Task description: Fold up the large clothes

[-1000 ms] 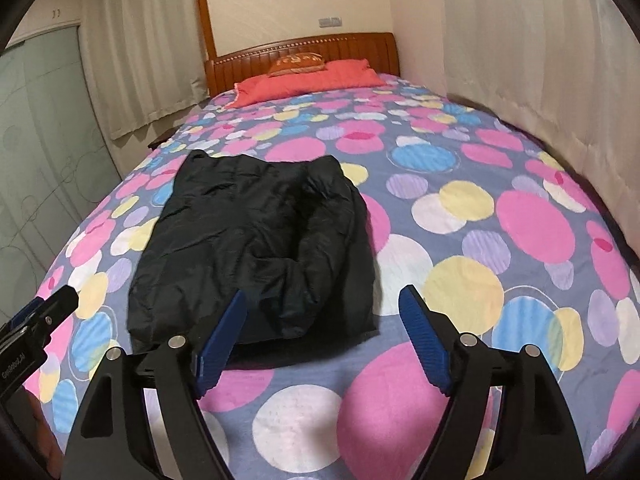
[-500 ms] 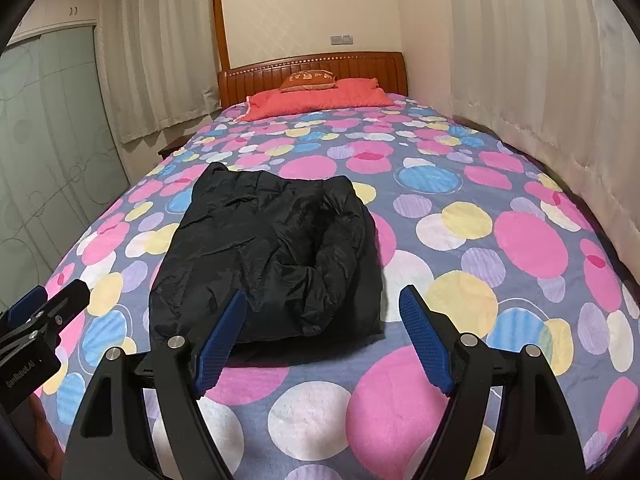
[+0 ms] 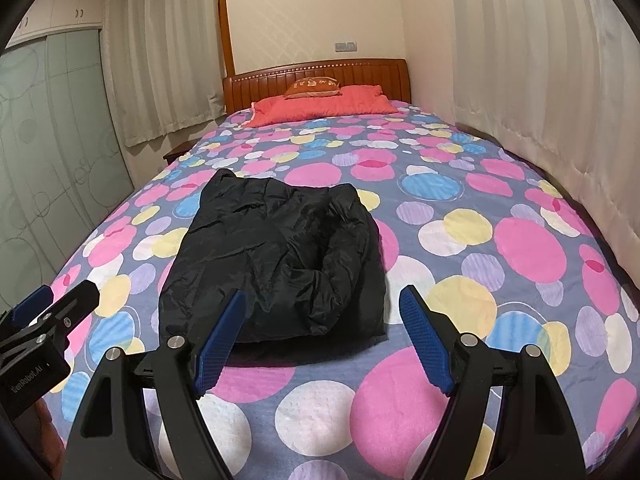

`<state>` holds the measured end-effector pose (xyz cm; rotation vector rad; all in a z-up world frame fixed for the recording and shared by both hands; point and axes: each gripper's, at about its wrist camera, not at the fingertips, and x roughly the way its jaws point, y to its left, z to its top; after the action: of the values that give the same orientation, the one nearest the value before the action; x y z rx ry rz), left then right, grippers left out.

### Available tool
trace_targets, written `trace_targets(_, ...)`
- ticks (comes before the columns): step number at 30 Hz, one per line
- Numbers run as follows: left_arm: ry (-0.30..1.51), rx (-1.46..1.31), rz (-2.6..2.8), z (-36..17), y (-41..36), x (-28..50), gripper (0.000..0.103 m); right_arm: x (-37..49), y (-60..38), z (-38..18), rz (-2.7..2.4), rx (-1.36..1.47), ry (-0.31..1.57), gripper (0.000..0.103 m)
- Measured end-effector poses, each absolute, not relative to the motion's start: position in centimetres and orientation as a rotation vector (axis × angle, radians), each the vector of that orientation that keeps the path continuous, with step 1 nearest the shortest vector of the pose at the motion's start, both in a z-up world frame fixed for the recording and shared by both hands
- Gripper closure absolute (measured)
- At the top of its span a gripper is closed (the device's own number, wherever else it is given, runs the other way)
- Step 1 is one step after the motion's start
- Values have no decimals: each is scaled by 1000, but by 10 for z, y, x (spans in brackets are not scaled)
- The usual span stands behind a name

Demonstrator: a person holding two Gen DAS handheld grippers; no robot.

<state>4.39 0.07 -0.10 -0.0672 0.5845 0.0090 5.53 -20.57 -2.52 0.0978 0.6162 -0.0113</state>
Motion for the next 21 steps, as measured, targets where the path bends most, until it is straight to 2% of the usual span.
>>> trace_targets(21, 594, -73, 3, -3, 0, 45, 6, 56, -205, -27, -10, 97, 618, 25)
